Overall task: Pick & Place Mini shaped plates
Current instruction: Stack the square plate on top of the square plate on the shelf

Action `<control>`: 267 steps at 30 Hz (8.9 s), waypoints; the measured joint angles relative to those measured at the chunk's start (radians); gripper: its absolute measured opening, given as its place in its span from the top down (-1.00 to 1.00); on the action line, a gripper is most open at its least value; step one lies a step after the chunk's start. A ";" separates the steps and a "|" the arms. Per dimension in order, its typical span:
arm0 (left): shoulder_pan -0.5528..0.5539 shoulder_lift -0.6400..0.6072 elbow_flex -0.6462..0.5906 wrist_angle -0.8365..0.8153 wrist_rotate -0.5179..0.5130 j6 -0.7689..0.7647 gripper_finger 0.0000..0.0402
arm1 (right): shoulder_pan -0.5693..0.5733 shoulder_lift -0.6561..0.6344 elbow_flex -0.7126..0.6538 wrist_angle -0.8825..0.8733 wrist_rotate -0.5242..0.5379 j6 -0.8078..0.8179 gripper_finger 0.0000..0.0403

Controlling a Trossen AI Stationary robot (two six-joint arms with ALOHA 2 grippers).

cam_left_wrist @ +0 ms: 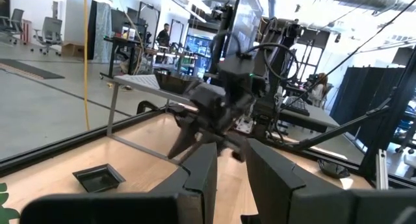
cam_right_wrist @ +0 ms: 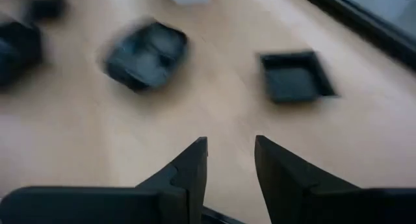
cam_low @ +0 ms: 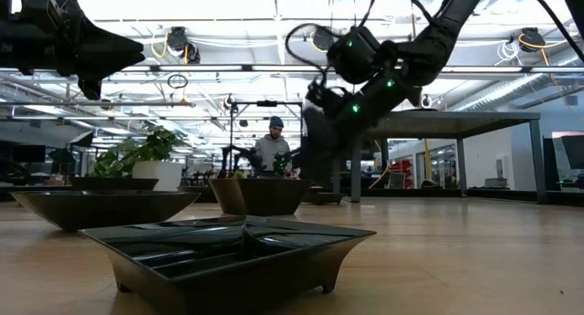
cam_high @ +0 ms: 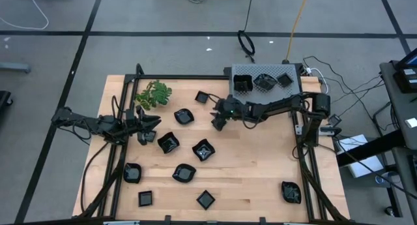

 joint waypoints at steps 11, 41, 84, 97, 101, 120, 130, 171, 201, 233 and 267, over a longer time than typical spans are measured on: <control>0.000 0.000 0.000 0.000 0.000 0.000 0.57 | 0.126 0.001 0.000 -0.091 -0.159 -0.119 0.41; 0.000 0.000 0.000 0.000 0.000 0.000 0.57 | 0.143 0.013 0.000 -0.167 0.101 -0.104 0.41; 0.000 0.000 0.000 0.000 0.000 0.000 0.57 | 0.180 0.014 0.000 -0.195 0.213 -0.084 0.41; 0.000 0.000 0.000 0.000 0.000 0.000 0.57 | 0.180 0.012 0.000 -0.162 0.191 -0.024 0.41; 0.000 0.000 0.000 0.000 0.000 0.000 0.57 | 0.180 -0.023 0.001 -0.093 0.118 -0.035 0.41; 0.000 0.000 0.000 -0.007 -0.009 0.000 0.57 | 0.179 -0.067 -0.001 -0.337 0.135 -0.512 0.41; 0.000 0.000 0.000 -0.023 -0.019 0.000 0.57 | 0.171 -0.031 -0.055 -0.270 0.141 -0.610 0.41; 0.000 0.000 0.000 -0.022 -0.018 0.000 0.57 | 0.270 -0.067 -0.056 -0.165 0.253 -0.357 0.98; 0.000 0.000 0.000 -0.022 -0.018 0.000 0.57 | 0.059 -0.701 -0.054 -0.236 0.931 -0.652 0.96; 0.000 0.000 0.000 -0.022 -0.018 0.000 0.57 | -0.478 -0.970 -0.053 -0.995 0.317 -0.503 0.96; 0.000 0.000 0.000 -0.022 -0.018 0.000 0.57 | -0.531 -0.936 -0.053 -1.161 0.317 -0.971 0.96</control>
